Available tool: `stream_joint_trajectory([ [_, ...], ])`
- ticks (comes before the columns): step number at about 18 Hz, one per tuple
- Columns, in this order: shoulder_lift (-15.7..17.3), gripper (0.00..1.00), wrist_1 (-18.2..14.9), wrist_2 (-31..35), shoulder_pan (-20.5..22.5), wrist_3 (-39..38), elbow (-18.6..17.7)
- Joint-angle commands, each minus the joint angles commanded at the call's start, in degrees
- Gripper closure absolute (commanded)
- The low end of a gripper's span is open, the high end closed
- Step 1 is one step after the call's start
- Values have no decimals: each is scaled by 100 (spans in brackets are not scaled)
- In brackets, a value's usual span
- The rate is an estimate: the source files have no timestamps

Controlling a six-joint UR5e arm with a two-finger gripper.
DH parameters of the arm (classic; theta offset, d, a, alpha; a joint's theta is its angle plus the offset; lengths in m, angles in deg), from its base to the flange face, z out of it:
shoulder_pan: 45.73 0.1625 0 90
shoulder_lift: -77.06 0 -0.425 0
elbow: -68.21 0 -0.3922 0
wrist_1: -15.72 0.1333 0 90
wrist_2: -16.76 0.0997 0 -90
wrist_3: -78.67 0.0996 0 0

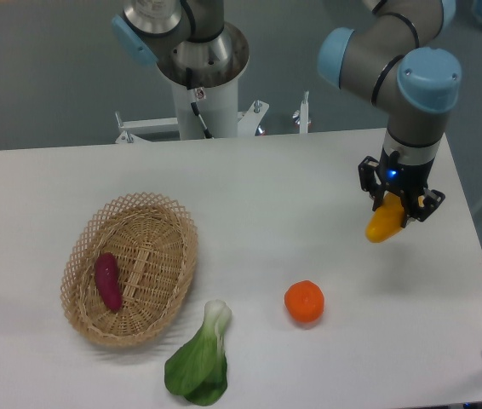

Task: Pick up the mango from the basket
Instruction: 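Carry the held mango away from the basket, past the orange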

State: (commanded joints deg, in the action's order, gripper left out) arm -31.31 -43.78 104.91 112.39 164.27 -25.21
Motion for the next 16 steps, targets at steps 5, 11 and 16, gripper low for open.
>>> stream_joint_trajectory([
  [5,-9,67,9,0,-9,0,-9],
  [11,0,67,26,0,-9,0,-53],
  [16,9,67,9,0,-9,0,-62],
])
